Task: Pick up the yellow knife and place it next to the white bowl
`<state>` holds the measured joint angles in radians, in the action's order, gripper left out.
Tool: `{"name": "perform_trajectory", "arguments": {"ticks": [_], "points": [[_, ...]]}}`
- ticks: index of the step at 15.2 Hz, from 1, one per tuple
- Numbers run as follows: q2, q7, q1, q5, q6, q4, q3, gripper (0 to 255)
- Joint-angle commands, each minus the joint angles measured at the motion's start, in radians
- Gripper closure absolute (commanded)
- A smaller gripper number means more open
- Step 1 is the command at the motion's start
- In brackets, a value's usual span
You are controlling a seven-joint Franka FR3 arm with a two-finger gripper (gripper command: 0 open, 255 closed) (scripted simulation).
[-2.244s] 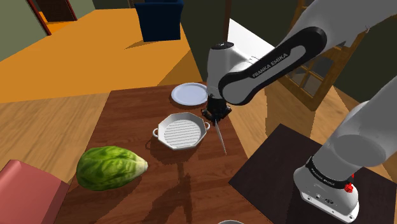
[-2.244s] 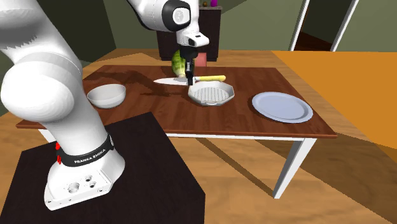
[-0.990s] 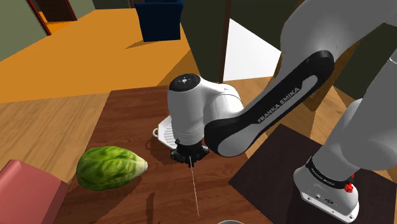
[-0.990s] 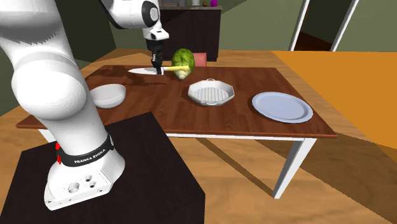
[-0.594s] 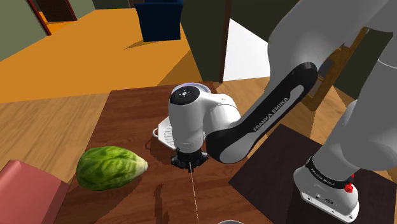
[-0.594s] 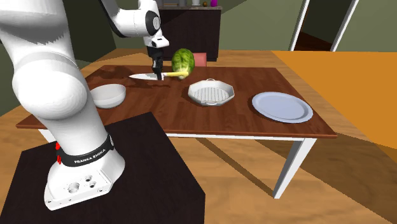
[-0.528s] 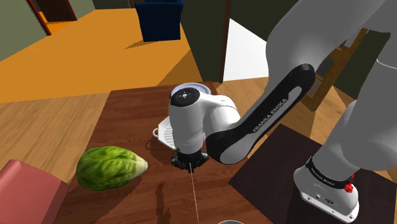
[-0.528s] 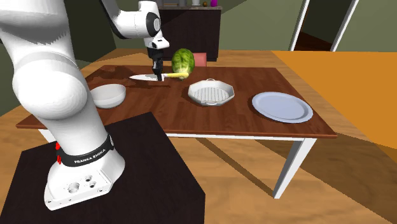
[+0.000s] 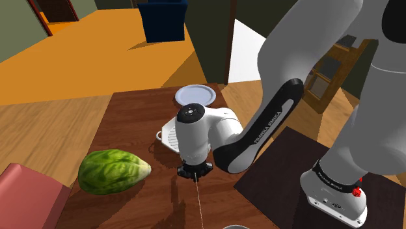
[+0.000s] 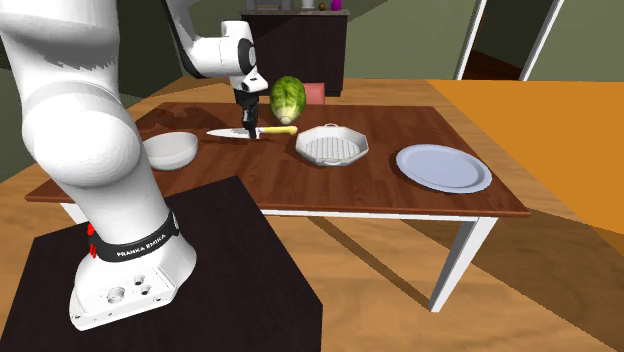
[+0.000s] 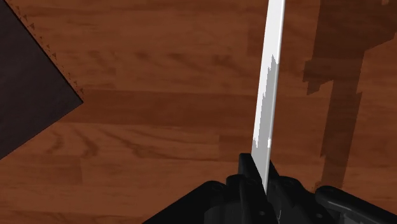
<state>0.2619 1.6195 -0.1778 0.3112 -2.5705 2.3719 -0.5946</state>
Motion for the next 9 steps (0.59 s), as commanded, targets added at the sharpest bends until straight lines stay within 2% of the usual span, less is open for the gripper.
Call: {"name": "perform_trajectory", "arguments": {"ticks": [1,7,9], "points": [[0.029,0.025,-0.014,0.034,-0.021,-0.003,0.019,255],[0.110,0.090,-0.059,0.124,-0.078,-0.014,0.080,255],[0.110,0.089,-0.059,0.124,-0.079,-0.014,0.080,255]]}}
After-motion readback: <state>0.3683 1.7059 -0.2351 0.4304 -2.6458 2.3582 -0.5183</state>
